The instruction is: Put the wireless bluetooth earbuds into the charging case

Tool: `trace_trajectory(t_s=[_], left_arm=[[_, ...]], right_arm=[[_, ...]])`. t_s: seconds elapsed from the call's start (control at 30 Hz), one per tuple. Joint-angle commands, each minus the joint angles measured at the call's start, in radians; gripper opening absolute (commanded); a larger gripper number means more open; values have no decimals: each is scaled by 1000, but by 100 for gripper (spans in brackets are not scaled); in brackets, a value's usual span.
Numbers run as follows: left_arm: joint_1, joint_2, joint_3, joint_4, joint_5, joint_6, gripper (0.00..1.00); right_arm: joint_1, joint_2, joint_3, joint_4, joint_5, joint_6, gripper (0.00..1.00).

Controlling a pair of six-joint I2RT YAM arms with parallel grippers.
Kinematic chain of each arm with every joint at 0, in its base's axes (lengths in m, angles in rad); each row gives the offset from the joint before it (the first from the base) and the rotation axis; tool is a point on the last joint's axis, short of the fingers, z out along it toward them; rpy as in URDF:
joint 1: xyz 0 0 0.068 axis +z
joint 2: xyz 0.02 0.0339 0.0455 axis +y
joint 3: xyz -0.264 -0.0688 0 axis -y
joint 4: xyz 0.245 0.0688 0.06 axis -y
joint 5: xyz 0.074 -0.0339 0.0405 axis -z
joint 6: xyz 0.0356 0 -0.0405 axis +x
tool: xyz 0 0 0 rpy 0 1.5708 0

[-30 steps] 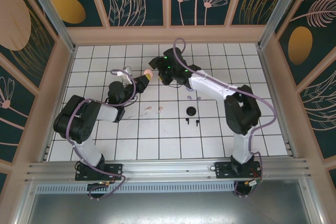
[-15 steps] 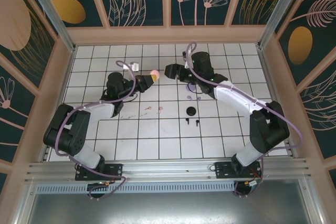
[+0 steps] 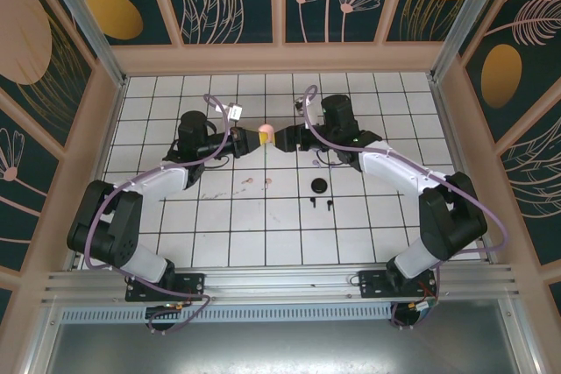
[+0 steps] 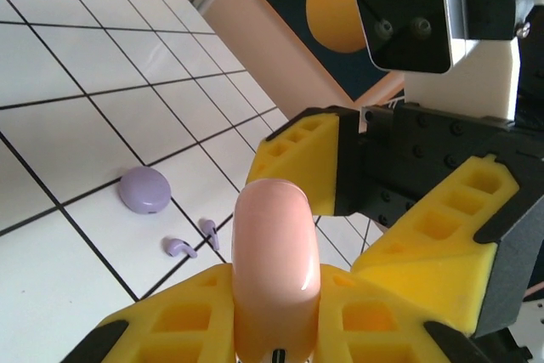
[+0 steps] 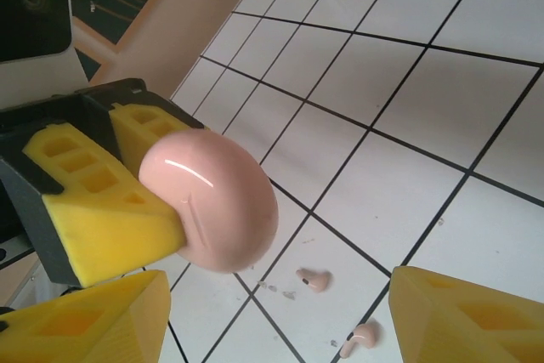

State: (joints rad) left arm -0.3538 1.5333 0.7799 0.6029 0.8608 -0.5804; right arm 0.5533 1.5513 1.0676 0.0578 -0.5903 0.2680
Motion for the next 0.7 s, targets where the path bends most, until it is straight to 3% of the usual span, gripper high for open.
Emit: trace_trajectory(t_s=[0.0, 0.53, 0.67], left_arm=[[2, -24, 22, -28, 47, 31, 0], [2, -55, 19, 23, 72, -8, 0], [2, -80, 15, 32, 76, -16, 0]], right_arm=[[-1, -8, 9, 43, -41, -11, 68], [-1, 91, 11, 70, 28, 30, 60], [-60, 115, -16, 90, 40, 68, 56]])
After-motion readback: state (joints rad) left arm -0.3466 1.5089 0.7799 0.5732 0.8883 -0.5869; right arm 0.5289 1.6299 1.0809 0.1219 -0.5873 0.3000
